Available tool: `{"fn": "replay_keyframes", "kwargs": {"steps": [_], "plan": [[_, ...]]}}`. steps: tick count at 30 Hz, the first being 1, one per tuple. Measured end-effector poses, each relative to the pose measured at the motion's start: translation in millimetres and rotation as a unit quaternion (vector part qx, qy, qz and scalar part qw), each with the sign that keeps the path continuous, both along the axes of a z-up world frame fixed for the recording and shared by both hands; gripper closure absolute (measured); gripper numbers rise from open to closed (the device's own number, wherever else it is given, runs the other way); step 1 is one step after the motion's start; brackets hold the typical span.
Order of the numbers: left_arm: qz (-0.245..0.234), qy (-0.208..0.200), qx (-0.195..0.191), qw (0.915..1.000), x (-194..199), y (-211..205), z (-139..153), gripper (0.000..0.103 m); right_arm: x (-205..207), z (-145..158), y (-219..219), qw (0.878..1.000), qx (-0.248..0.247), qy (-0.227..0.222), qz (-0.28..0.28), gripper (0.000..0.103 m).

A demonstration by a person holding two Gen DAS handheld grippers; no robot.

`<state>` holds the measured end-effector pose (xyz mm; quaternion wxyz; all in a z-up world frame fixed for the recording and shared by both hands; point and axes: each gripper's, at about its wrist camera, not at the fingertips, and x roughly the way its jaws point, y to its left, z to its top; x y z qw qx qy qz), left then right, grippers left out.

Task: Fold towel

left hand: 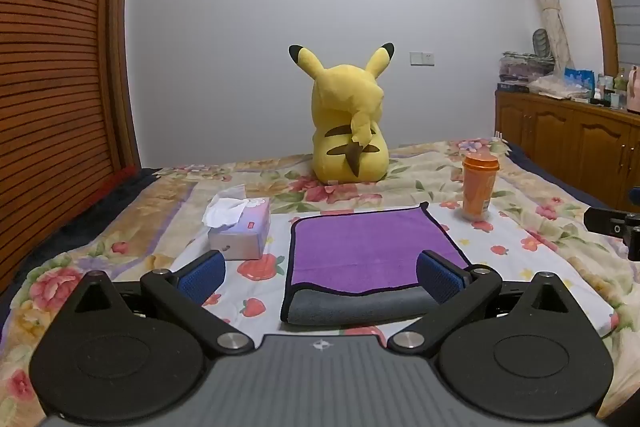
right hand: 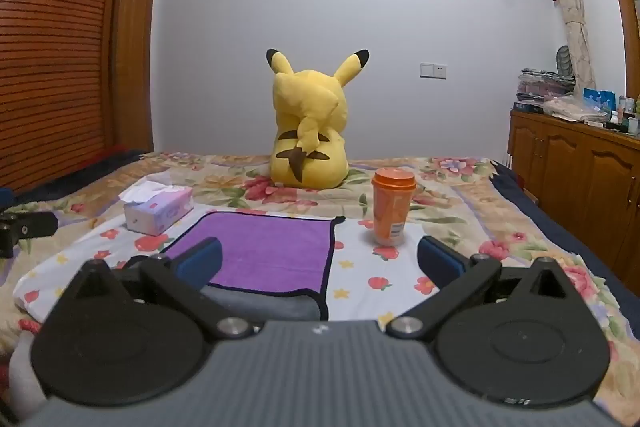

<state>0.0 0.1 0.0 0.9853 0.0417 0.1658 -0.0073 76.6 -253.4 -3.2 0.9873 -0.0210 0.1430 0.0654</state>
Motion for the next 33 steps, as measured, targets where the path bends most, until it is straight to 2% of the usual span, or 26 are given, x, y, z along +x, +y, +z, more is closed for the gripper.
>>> {"fn": "replay_keyframes", "kwargs": {"steps": [33], "plan": [[-0.001, -0.003, 0.003, 1.0, 0.0, 0.0, -0.4, 0.0, 1.9, 1.6, -8.4, 1.0, 0.002, -0.001, -0.002, 0.0]]}}
